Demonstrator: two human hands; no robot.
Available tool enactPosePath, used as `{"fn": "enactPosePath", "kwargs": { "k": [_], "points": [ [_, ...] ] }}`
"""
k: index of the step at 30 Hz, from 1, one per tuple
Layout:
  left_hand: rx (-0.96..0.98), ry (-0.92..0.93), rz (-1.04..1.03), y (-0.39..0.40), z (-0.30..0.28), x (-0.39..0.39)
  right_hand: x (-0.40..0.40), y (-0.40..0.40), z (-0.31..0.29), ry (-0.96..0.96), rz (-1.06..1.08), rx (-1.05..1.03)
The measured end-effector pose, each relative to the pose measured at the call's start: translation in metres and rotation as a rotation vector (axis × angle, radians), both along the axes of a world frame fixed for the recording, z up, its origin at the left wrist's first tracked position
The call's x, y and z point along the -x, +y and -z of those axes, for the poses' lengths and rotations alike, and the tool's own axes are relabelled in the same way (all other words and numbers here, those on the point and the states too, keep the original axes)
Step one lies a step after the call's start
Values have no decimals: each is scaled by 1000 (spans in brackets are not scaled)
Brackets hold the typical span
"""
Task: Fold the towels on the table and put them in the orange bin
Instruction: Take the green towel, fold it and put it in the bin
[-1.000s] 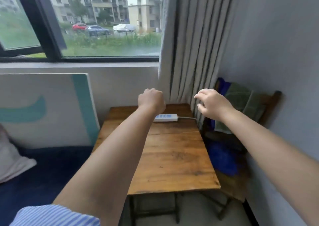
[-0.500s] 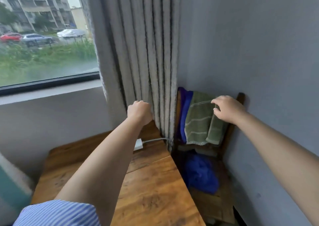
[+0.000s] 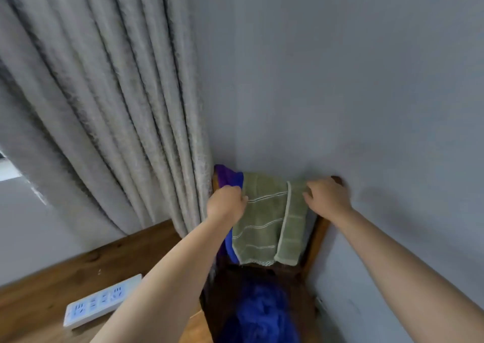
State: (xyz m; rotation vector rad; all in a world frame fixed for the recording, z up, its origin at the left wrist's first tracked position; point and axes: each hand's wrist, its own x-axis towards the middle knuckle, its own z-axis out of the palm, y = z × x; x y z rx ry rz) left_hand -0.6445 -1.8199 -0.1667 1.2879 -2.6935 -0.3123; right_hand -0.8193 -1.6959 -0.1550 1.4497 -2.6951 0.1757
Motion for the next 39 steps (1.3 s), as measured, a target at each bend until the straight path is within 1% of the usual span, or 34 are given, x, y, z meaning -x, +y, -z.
{"fn": "enactPosePath", "kwargs": {
  "k": [1,3,7,9,12,13,15,17,18,21,23,27,30,32,35,39],
  "points": [
    [-34,10,-40,-4,6,15,10,-12,7,26,-39,-59],
    [-75,52,-114,-14,14,37,24,-33,22,46,-100,-106],
    [-103,79,-239,-34,26,68,50,-67,41,-16,-131,-77],
    [-97,69,-247,-40,30,76,59,-78,44,-87,-172,-89],
    [-40,37,-209,-47,37,79,72,-86,48,-203,-191,-49],
    [-22,26,-199,-49,38,78,74,-86,50,-209,-191,-30],
    [2,25,-176,-52,37,76,74,-88,54,-152,-203,0],
    [13,57,-165,-54,30,76,74,-89,54,-108,-195,0],
    [7,82,-169,-54,26,76,74,-89,52,-124,-179,7],
    [-1,161,-156,-51,12,80,77,-88,41,-231,-103,142],
    [4,196,-135,-48,4,80,79,-85,28,-259,-55,252],
    [6,336,-82,-40,-20,84,79,-76,-5,-317,-42,538],
    [9,454,-47,-31,-45,86,70,-68,-37,-303,-64,748],
    [0,586,-59,-24,-65,84,59,-62,-62,-268,-81,860],
    [11,785,-98,-14,-98,64,34,-54,-101,-224,-109,923],
    [55,916,-169,-8,-133,15,-10,-46,-145,-167,-176,982]
  ]
}}
